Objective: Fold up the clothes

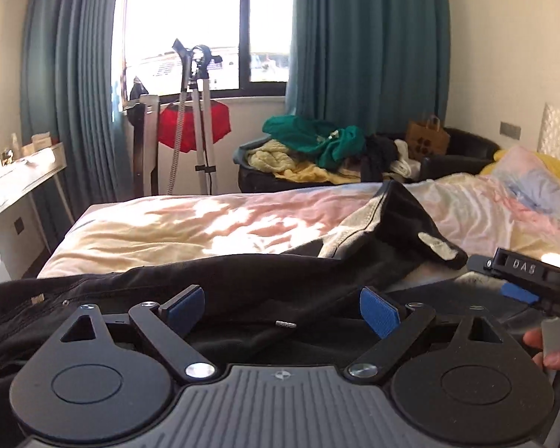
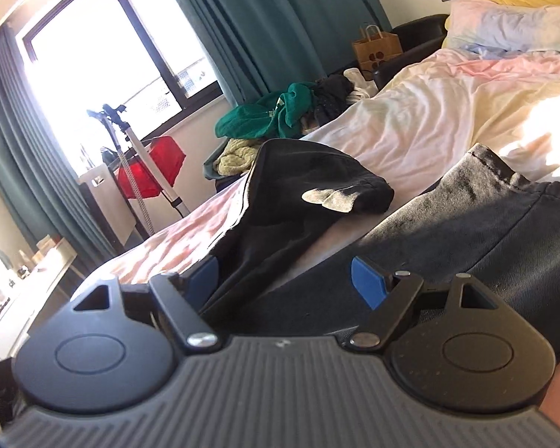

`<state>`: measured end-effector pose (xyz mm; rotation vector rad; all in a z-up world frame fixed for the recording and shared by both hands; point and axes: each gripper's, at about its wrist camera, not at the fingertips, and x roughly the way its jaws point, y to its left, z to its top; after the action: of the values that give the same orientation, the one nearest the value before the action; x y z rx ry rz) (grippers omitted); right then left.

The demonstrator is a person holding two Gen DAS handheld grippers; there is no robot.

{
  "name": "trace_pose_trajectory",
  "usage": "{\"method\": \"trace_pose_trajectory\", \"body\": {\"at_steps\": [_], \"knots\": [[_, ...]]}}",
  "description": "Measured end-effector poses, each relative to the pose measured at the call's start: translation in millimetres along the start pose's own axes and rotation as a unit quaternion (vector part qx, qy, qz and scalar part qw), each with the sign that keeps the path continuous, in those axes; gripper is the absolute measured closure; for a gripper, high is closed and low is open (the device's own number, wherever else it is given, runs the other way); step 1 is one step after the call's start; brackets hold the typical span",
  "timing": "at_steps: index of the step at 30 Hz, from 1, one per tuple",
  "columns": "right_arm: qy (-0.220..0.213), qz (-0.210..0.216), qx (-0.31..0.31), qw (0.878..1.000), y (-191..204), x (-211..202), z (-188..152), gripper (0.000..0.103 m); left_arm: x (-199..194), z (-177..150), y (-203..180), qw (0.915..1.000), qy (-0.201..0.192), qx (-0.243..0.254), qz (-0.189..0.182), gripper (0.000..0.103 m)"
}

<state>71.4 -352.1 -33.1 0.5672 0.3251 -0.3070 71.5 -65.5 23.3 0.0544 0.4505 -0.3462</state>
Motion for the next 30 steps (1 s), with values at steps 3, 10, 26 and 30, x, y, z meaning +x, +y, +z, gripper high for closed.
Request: {"method": "trace_pose_trajectory", "body": {"at_steps": [3, 10, 26, 30], "knots": [[0.005, -0.001, -0.035, 0.999, 11.9, -3.1, -6.8, 0.022, -9.4, -12.9, 13.3, 0.9995, -0.018, -0.017, 0.018, 0.008], [0.085, 0.046, 0.019, 0.995, 5.8, 16.0, -20.2, 0.022, 5.1, -37.4, 37.6, 0.9957, 0.020, -0.080, 0.042, 0.007], [0.098, -0.043, 0.204, 0.973, -50.8, 202.9, 44.2, 0.030, 63.8, -54.9, 73.9, 0.9869, 0.075, -0.142, 0.010, 0.007], [0.075, -0.113, 0.189, 0.973, -64.0, 232.3, 61.2, 0.081, 79.3, -55.9, 81.3, 0.9857, 0.073, -0.152, 0.004, 0.007]]}}
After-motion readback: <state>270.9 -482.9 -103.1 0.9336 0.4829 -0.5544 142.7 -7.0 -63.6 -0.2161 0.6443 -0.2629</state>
